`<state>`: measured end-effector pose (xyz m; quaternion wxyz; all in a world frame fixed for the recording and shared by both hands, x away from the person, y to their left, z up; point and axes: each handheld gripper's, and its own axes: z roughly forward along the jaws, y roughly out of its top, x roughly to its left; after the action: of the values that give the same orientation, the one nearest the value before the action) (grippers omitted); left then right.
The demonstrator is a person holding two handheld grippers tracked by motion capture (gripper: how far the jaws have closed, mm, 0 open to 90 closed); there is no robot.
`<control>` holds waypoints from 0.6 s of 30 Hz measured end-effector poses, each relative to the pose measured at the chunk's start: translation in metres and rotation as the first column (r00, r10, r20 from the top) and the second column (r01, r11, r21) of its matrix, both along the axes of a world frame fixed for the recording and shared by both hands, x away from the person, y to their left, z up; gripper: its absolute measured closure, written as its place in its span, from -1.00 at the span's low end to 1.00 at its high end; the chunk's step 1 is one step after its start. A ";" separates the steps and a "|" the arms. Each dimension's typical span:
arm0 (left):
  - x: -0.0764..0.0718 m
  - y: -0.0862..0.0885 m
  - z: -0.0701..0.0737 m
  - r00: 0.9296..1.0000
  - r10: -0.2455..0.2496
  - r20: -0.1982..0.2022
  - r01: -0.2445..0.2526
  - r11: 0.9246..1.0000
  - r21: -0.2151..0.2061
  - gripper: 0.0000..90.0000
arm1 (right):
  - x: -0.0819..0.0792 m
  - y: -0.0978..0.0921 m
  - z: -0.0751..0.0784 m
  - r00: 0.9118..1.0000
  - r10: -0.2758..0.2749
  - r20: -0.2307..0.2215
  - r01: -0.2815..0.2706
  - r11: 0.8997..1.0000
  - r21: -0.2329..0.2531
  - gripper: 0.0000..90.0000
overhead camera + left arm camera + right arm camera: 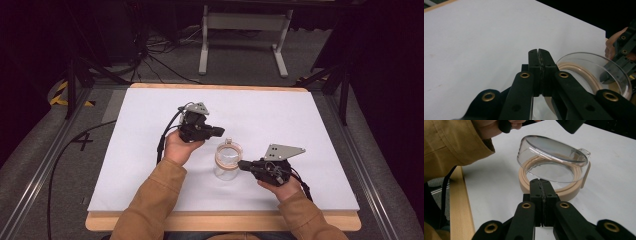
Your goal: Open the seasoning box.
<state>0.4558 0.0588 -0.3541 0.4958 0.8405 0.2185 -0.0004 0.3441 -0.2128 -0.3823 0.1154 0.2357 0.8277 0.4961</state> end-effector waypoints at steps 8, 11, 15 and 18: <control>-0.022 0.021 0.012 0.999 0.014 0.033 -0.014 1.000 -0.001 0.96 | 0.007 0.006 0.006 0.999 0.029 0.023 -0.030 1.000 0.007 0.99; -0.028 0.028 0.013 0.999 0.023 0.032 -0.023 1.000 -0.008 0.96 | 0.009 0.005 0.010 0.999 0.040 0.035 -0.040 0.999 0.015 0.98; -0.034 0.036 0.014 0.999 0.042 0.034 -0.041 0.999 -0.012 0.96 | 0.014 0.005 0.015 0.998 0.043 0.045 -0.045 0.998 0.032 0.99; -0.040 0.047 0.013 0.998 0.065 0.021 -0.065 0.998 0.001 0.94 | 0.019 0.005 0.018 0.998 0.049 0.050 -0.052 0.998 0.042 0.99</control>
<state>0.4161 0.1059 -0.3409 0.4970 0.8334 0.2406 0.0247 0.3630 -0.2073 -0.3645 0.1179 0.2050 0.8194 0.5222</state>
